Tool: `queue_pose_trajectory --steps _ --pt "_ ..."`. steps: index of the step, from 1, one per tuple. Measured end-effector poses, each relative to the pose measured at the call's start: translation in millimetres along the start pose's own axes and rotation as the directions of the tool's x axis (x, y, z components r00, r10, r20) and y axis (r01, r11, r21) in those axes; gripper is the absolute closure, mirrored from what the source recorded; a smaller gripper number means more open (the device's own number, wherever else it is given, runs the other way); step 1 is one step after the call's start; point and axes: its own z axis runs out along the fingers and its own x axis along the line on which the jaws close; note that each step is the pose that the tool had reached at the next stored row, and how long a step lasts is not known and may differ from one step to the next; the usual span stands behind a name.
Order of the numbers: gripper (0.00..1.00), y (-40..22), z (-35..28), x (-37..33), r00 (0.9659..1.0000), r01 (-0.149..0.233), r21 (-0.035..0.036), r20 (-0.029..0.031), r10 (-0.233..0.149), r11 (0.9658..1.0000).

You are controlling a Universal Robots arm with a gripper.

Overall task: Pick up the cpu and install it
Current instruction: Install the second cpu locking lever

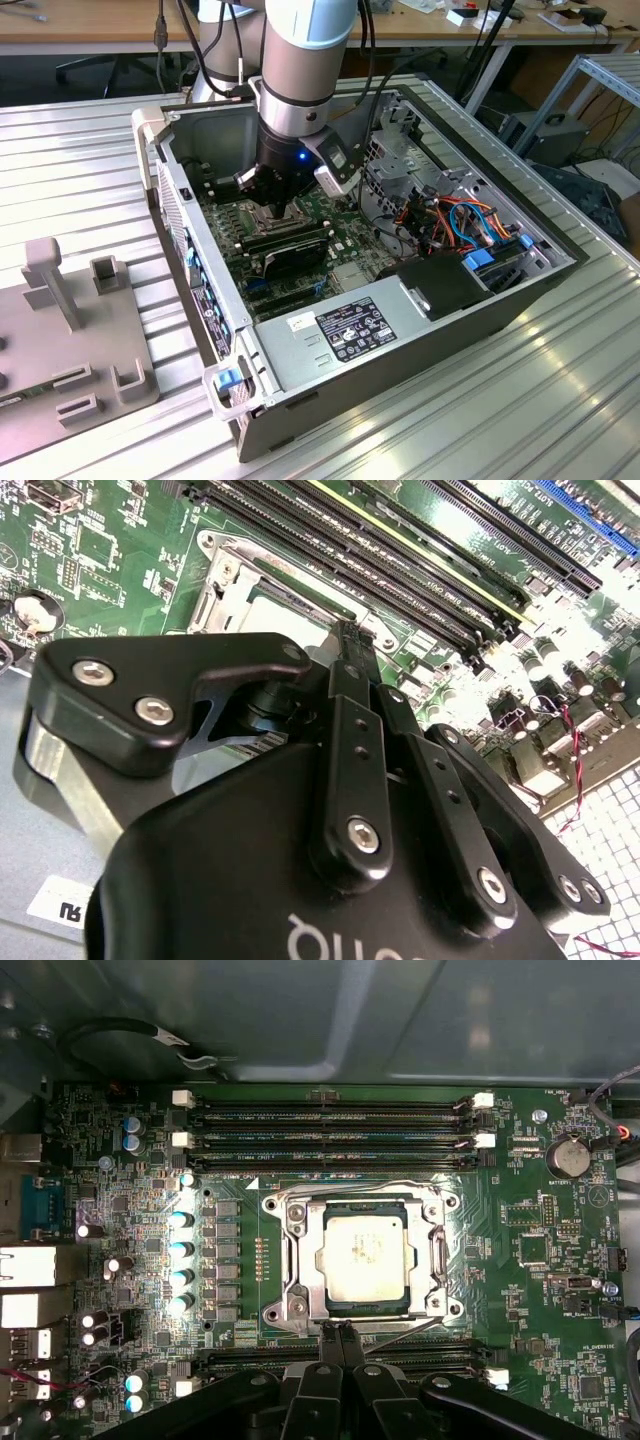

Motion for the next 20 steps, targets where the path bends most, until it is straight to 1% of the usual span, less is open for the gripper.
queue_pose_trajectory --steps 11,15,20 --pt "0.89 0.0 0.0 2.4 1.0 0.0 0.0001 0.0001 0.0 1.0" --pt "0.89 -0.2 0.4 6.7 1.0 0.0 0.0 0.0002 0.0 1.0" --pt "0.89 -0.4 1.6 10.4 1.0 0.0 0.0002 0.0 0.0 1.0"
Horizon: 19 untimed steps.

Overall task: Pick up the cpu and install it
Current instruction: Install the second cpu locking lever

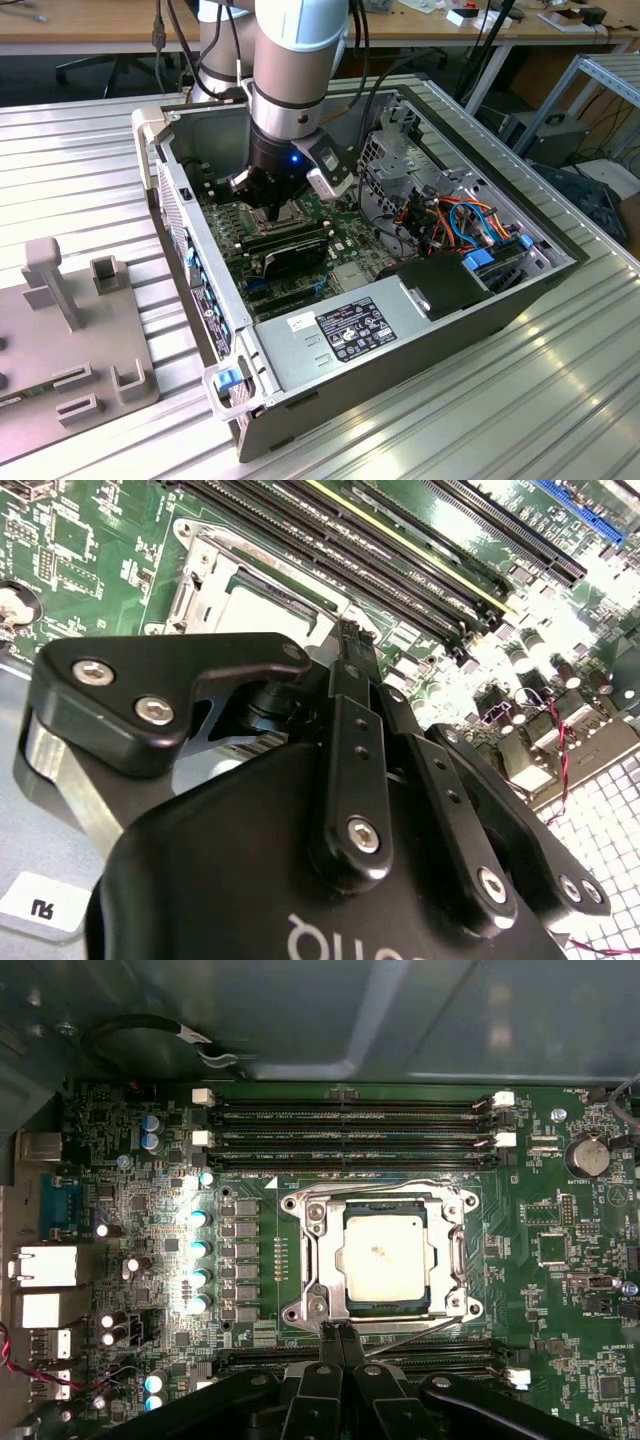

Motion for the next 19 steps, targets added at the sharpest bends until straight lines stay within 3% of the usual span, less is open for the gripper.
queue_pose_trajectory --steps 19 --pt "0.89 -0.6 5.2 5.1 1.0 0.0 0.0003 0.0015 0.0 1.0"
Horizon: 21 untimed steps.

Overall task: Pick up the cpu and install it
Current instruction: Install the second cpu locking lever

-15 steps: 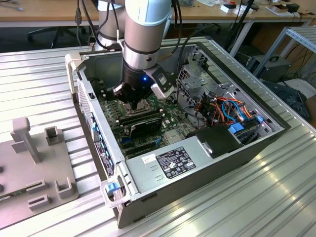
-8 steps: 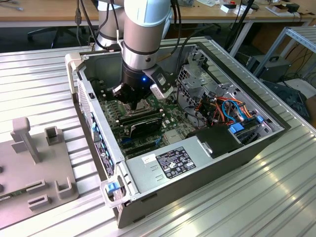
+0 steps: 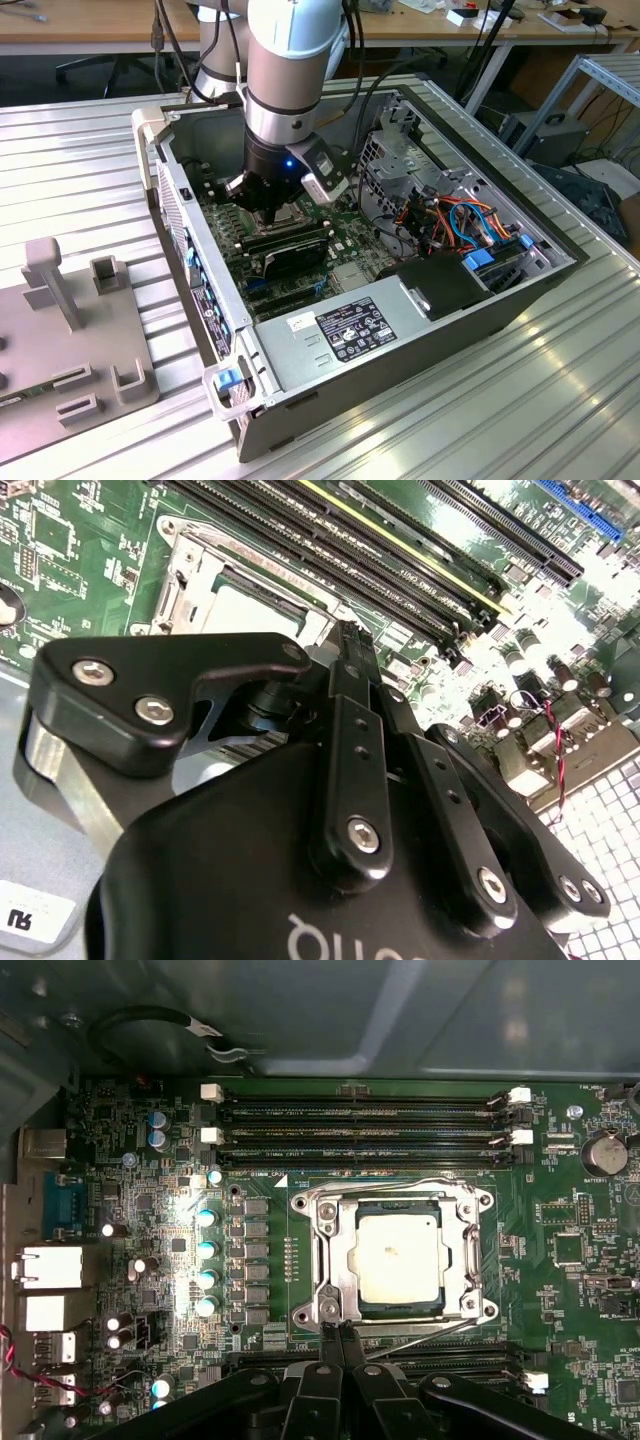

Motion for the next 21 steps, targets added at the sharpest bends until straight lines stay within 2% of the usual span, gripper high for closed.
queue_pose_trajectory --steps 9,21 --pt "0.89 -0.5 3.7 2.9 1.0 0.0 -0.0001 0.002 0.0 1.0" --pt "0.89 -1.4 13.1 6.5 1.0 0.0 -0.0001 0.0033 0.0 1.0"
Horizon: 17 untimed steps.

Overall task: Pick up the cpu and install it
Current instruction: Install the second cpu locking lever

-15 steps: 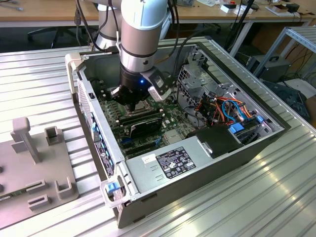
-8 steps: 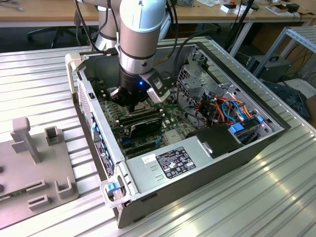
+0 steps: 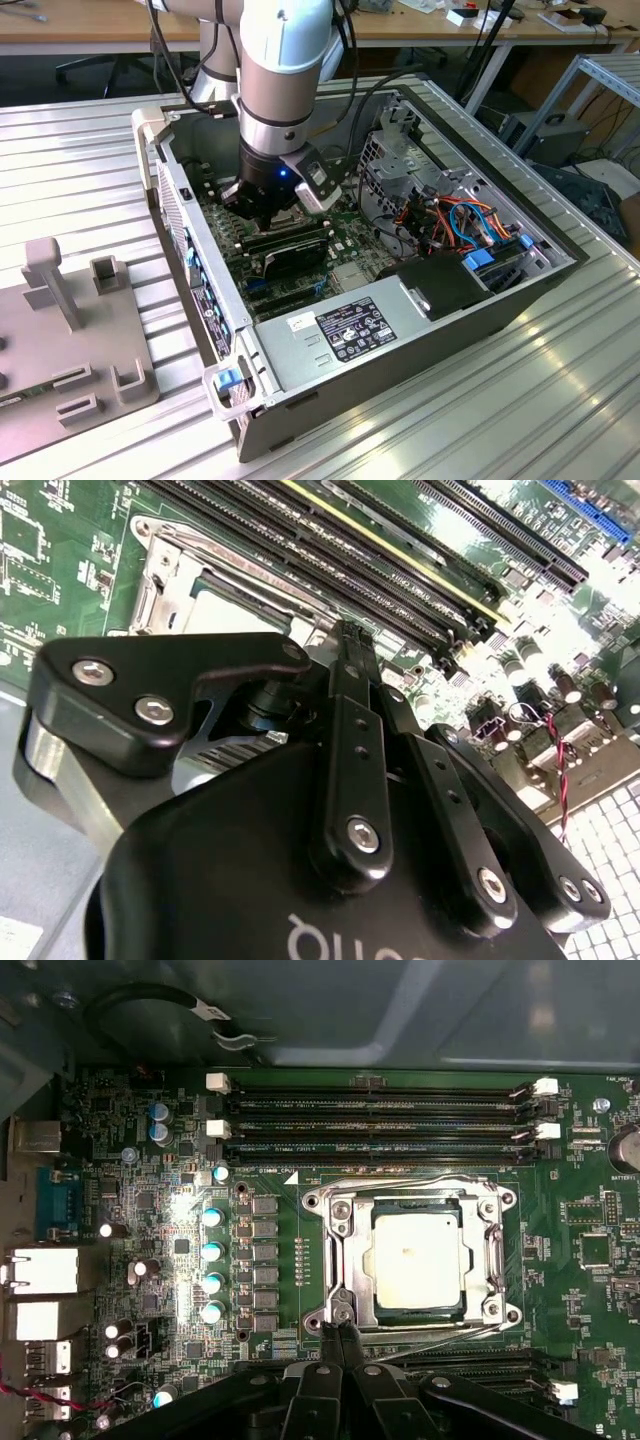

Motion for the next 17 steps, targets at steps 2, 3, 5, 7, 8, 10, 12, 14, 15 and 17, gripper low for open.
queue_pose_trajectory --steps 2,3,5,7,8,10,12,14,15,17 --pt "0.89 0.2 1.7 0.2 1.0 0.0 0.0 0.0001 0.0 1.0" --pt "0.89 0.3 2.4 0.2 1.0 0.0 0.0 0.0002 0.0 1.0" --pt "0.89 0.3 4.0 0.3 1.0 0.0 -0.0001 0.0004 0.0 1.0" --pt "0.89 0.2 4.8 0.4 1.0 0.0 0.0001 0.0002 0.0 1.0" --pt "0.89 0.2 5.0 0.4 1.0 0.0 -0.0001 0.0003 0.0 1.0" --pt "0.89 0.2 6.1 0.5 1.0 0.0 -0.0005 0.0005 0.0 1.0" --pt "0.89 0.0 7.5 0.8 1.0 0.0 -0.0002 0.001 0.0 1.0" --pt "0.89 -0.1 9.6 1.2 1.0 0.0 -0.0004 0.0021 0.0 1.0" --pt "0.89 -0.2 10.3 1.3 1.0 0.0 -0.0005 0.0025 0.0 1.0" --pt "0.89 -0.3 11.5 1.5 1.0 0.0 -0.0009 0.0033 0.0 1.0"
